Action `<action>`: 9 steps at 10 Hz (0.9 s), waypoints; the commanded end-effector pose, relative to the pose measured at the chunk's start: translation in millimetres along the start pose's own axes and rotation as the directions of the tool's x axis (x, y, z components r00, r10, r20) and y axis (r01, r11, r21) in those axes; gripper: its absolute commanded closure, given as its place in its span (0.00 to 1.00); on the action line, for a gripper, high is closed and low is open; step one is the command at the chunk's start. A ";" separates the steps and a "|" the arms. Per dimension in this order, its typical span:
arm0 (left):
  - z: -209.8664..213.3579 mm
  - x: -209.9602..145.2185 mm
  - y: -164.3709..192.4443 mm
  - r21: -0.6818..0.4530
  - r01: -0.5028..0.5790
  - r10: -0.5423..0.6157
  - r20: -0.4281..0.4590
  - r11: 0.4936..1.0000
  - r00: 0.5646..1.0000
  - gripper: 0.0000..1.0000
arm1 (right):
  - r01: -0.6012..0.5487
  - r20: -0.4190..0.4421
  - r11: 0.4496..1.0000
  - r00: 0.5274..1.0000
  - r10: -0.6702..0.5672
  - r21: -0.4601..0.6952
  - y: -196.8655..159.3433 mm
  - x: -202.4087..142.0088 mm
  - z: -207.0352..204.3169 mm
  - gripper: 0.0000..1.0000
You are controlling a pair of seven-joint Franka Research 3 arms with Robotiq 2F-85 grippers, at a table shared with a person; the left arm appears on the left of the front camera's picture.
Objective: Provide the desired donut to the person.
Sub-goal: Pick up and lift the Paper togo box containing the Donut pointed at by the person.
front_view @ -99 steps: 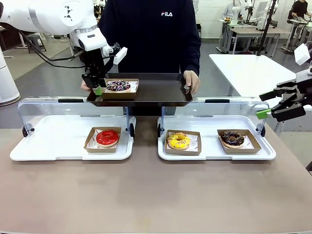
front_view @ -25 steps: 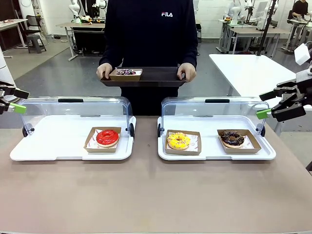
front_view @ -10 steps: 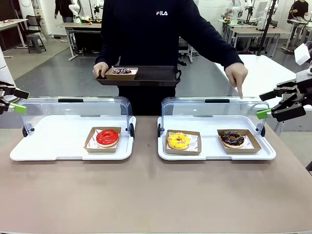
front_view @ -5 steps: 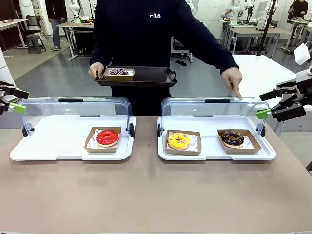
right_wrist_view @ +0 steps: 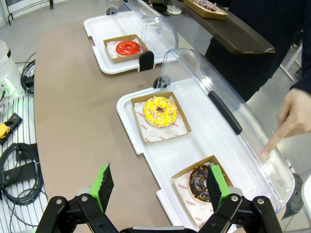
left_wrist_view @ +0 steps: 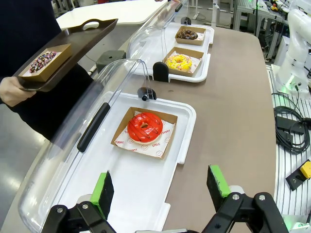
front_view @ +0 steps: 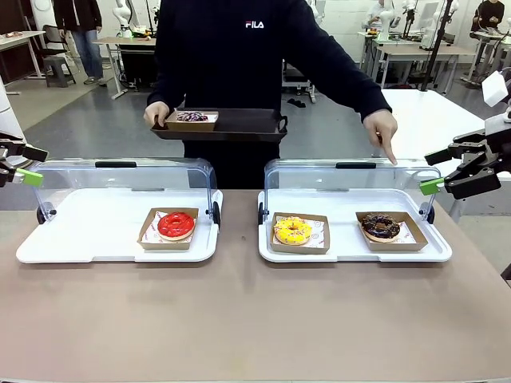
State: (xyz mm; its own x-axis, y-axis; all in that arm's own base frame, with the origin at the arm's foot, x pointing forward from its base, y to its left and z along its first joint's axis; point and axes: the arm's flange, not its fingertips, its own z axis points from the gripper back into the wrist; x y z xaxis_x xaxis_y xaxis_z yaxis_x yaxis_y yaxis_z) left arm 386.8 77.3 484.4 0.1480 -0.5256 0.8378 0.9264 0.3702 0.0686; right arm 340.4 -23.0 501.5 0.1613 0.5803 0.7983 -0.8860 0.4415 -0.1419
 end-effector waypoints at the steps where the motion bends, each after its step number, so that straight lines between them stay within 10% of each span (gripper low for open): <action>1: 0.3 -0.7 -0.2 0.000 -0.001 0.001 0.002 1.000 1.000 0.00 | -0.008 0.036 1.000 0.999 0.007 0.008 -3.1 -0.8 -3.8 0.00; 9: 0.3 -0.7 -0.2 0.000 -0.001 0.001 0.002 1.000 1.000 0.00 | -0.008 0.036 1.000 0.999 0.007 0.008 -3.1 -0.8 -3.8 0.00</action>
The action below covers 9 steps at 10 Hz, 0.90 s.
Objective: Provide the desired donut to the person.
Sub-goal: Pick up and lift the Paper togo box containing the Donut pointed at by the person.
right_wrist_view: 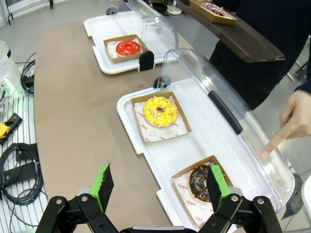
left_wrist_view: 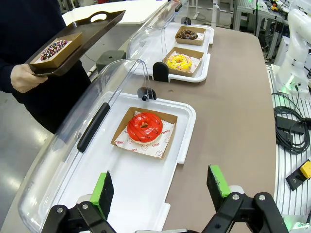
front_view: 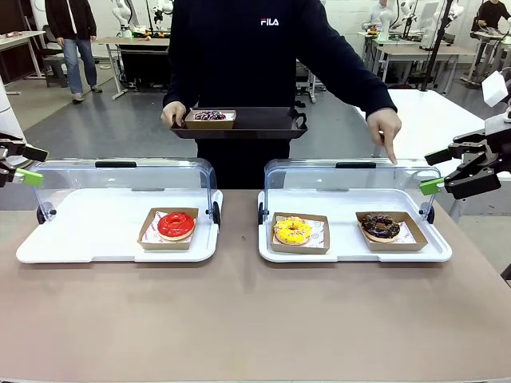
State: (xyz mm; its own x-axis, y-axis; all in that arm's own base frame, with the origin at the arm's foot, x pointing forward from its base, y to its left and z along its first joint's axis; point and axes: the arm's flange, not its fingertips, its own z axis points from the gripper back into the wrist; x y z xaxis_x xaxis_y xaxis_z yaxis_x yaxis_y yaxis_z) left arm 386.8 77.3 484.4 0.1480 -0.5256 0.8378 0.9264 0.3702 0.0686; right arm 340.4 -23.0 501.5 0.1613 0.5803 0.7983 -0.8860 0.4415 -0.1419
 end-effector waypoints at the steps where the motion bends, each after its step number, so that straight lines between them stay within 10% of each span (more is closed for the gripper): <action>1: 0.3 -0.7 -0.2 0.000 -0.001 0.001 0.002 1.000 1.000 0.00 | -0.008 0.036 1.000 0.999 0.007 0.008 -3.1 -0.8 -3.8 0.00; 4: 0.3 -0.7 -0.2 0.000 -0.001 0.001 0.002 1.000 1.000 0.00 | 0.000 0.000 1.000 1.000 0.000 0.000 0.0 0.0 0.0 0.00; 9: 0.3 -0.7 -0.2 0.000 -0.001 0.001 0.002 1.000 1.000 0.00 | -0.137 -0.429 0.983 0.886 0.176 0.120 -23.2 -4.7 -28.7 0.00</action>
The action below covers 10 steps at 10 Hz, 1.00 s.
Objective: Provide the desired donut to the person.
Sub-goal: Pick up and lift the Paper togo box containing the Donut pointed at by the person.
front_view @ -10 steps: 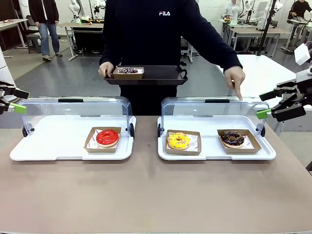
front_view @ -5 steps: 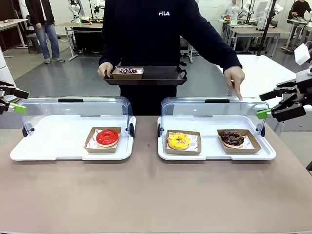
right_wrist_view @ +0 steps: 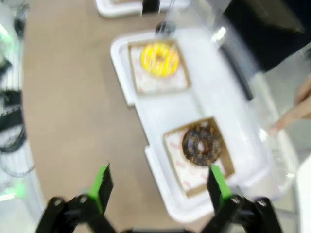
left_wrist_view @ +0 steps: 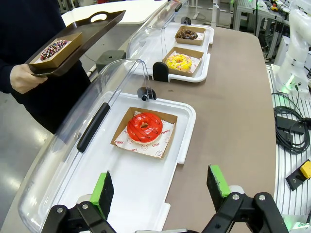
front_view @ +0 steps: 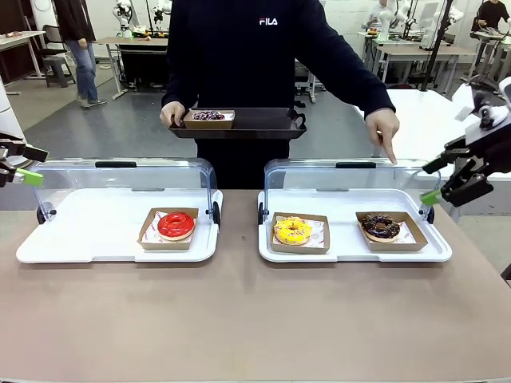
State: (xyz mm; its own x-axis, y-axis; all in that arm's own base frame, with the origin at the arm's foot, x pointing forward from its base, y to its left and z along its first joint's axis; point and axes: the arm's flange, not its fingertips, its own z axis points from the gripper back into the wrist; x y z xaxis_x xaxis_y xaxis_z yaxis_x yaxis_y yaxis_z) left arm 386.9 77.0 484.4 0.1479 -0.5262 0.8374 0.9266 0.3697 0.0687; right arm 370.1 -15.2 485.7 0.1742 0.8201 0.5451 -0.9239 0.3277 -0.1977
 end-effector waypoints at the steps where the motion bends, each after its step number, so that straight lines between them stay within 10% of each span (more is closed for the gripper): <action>1: 0.6 -0.9 -0.1 0.001 -0.001 0.001 0.003 1.000 1.000 0.00 | -0.057 -0.188 0.991 0.979 0.080 0.125 -9.0 -7.1 -19.2 0.00; 10: 0.6 -0.9 -0.1 0.001 -0.001 0.001 0.003 1.000 1.000 0.00 | -0.218 -0.234 0.956 0.936 0.262 0.198 -84.4 -69.9 -140.9 0.00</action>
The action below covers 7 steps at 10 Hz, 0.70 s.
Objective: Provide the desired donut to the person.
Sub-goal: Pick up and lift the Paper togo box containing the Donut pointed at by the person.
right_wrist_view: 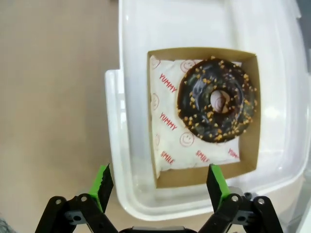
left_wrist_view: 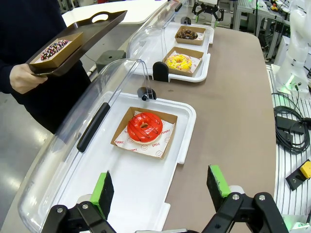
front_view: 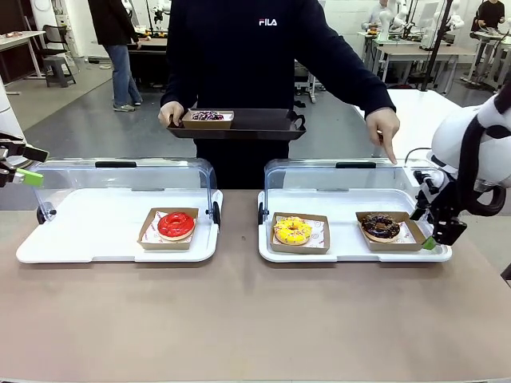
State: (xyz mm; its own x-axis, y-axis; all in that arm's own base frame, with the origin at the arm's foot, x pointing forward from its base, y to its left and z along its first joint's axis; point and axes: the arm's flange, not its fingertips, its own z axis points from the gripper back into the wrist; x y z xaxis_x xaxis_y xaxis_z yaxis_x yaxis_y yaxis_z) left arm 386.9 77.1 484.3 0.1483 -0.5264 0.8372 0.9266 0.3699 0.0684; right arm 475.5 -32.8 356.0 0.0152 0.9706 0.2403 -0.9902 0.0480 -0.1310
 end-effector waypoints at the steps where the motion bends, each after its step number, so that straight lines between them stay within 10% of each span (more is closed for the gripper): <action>1: 0.7 -0.8 -0.2 0.001 -0.001 0.001 0.003 1.000 1.000 0.00 | 0.006 0.039 1.000 0.999 -0.006 -0.008 -8.8 -3.3 -14.8 0.00; 7: 0.7 -0.8 -0.2 0.001 -0.001 0.001 0.003 1.000 1.000 0.00 | 0.033 0.009 0.999 0.999 -0.033 0.013 -11.5 -7.3 -28.8 0.00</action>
State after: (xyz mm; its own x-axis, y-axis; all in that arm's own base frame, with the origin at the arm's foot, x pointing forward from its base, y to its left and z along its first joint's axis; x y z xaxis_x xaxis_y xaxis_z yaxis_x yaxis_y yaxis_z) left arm 386.9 77.1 484.2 0.1485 -0.5265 0.8371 0.9266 0.3699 0.0683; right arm 483.0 -31.1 330.9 0.0618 0.9625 0.2641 -0.9905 0.0918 -0.1027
